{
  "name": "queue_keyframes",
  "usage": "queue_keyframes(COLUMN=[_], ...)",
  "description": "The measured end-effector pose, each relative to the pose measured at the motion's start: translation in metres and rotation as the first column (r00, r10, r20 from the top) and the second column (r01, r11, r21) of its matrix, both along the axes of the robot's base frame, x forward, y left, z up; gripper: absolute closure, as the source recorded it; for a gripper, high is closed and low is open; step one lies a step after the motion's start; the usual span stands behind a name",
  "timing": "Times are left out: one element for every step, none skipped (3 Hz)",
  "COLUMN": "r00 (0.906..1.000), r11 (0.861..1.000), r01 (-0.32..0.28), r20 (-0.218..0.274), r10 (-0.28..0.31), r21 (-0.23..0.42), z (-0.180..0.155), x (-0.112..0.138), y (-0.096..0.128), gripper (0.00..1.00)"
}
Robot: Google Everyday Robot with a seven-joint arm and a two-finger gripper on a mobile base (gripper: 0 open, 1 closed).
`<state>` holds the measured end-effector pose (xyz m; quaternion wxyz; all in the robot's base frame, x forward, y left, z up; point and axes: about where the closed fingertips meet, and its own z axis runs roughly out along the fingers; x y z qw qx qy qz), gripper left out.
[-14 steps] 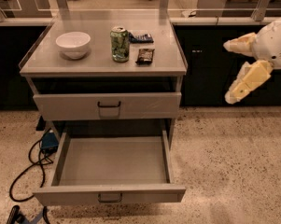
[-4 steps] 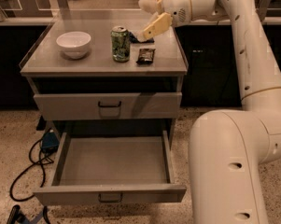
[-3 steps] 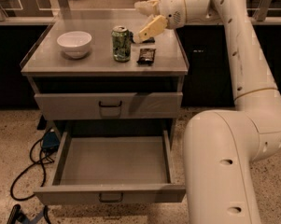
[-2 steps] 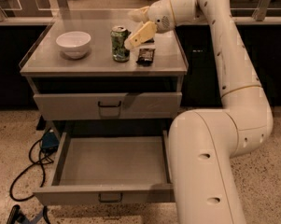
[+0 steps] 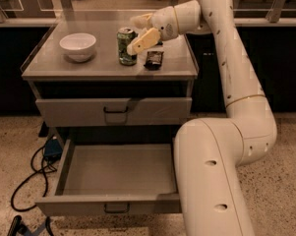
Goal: Place green can into top drawer
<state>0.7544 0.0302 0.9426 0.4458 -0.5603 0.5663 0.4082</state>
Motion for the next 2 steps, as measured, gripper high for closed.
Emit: queue_keyframes(r00=[0.9989,0.9988], r11=[1.000,1.000], r01=[0.000,-0.001], r20=[-0.048,-0.048], r10=[0.002,0.002], r21=[0.027,0.027], z=[-0.0271,-0.0273], x=[0.0152,0.0152], y=[0.0201,0.0203], gripper=[0.00,0.00])
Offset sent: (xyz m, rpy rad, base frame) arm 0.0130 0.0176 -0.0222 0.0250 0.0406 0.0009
